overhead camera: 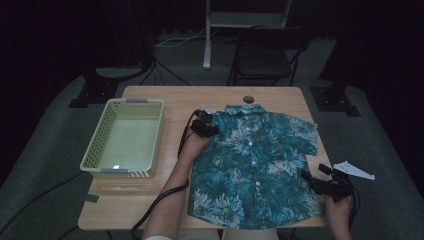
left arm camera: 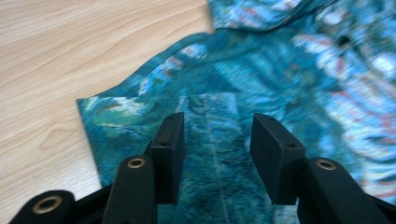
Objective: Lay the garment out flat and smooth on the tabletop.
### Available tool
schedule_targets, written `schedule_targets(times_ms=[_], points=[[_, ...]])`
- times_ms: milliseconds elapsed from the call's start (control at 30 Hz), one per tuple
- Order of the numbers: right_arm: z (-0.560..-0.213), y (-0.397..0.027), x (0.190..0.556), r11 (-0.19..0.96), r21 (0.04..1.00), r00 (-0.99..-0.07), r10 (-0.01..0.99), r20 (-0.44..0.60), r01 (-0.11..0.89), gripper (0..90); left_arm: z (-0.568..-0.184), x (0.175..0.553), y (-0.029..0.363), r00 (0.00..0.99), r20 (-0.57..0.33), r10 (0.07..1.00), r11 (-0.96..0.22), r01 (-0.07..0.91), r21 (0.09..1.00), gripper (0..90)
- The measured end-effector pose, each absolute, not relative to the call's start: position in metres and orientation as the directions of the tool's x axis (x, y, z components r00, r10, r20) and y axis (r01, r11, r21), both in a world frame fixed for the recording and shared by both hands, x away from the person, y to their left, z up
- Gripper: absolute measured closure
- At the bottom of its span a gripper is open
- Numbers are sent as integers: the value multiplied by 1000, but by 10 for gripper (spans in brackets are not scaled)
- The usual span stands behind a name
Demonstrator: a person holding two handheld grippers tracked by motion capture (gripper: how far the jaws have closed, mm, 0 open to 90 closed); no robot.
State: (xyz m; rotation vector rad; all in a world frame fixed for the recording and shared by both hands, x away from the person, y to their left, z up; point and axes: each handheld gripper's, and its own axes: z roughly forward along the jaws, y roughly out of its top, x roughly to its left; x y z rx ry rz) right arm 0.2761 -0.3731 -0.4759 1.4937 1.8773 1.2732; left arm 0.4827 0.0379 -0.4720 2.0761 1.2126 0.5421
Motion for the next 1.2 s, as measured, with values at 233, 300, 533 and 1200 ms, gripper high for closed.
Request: schedule_targets(times_ms=[233, 300, 533, 1200], points=[[-476, -373, 276, 4, 845, -332, 921, 206, 535, 137, -477, 483, 43, 484, -49, 874, -302, 618, 726, 795], [-476, -373, 276, 3, 845, -331, 921, 206, 534, 137, -476, 483, 45, 482, -66, 873, -288, 621, 729, 854], [-476, -373, 276, -2, 845, -330, 920, 211, 534, 137, -466, 481, 57, 430, -81, 899, -226, 614, 756, 886], [-476, -373, 278, -3, 839, -324, 922, 214, 545, 137, -441, 451, 122, 270, -162, 949, -38, 608, 793, 572]])
